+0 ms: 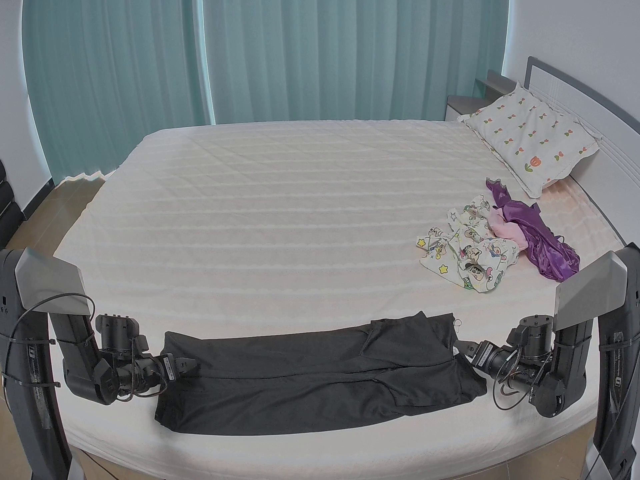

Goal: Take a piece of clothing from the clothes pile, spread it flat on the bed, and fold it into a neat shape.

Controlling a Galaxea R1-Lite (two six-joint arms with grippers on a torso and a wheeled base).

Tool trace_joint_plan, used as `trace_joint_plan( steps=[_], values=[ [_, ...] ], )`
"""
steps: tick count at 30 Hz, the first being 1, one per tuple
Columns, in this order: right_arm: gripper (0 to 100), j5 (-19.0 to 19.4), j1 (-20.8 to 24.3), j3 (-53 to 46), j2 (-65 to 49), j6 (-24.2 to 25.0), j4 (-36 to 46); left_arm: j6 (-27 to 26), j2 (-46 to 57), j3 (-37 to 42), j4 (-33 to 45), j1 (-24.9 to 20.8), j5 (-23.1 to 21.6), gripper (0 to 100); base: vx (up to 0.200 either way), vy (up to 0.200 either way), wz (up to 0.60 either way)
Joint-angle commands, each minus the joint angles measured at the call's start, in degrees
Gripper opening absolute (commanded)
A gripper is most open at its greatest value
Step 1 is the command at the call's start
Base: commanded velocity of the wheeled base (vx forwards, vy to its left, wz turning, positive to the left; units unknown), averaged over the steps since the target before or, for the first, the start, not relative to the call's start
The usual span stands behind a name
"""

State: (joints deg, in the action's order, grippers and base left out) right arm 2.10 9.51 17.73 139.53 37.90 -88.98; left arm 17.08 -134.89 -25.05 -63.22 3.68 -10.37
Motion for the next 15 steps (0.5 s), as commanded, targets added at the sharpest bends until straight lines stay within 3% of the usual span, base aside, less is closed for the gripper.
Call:
trace_joint_plan(
  steps=[1,11,12,15],
  values=[
    [100,0.01,0.16,-0.06,-0.14,-0.02,-0.58,-0.03,-1.34,-0.09,-0.06,-0.69,0.00,100,0.000,0.000,0.00],
    [100,0.01,0.42,-0.23,-0.05,-0.02,-0.58,0.41,-1.43,-1.05,-0.59,-1.31,-0.26,100,0.000,0.000,0.00],
    [100,0.01,0.42,-0.23,0.04,-0.02,-0.58,0.41,-1.43,-1.05,-0.50,-1.40,-0.17,0,0.000,0.000,0.00],
    [100,-0.08,0.42,-0.23,-0.05,-0.02,-0.58,0.15,-1.43,-0.88,-0.50,-1.48,-0.17,0,0.000,0.000,0.00]
  ],
)
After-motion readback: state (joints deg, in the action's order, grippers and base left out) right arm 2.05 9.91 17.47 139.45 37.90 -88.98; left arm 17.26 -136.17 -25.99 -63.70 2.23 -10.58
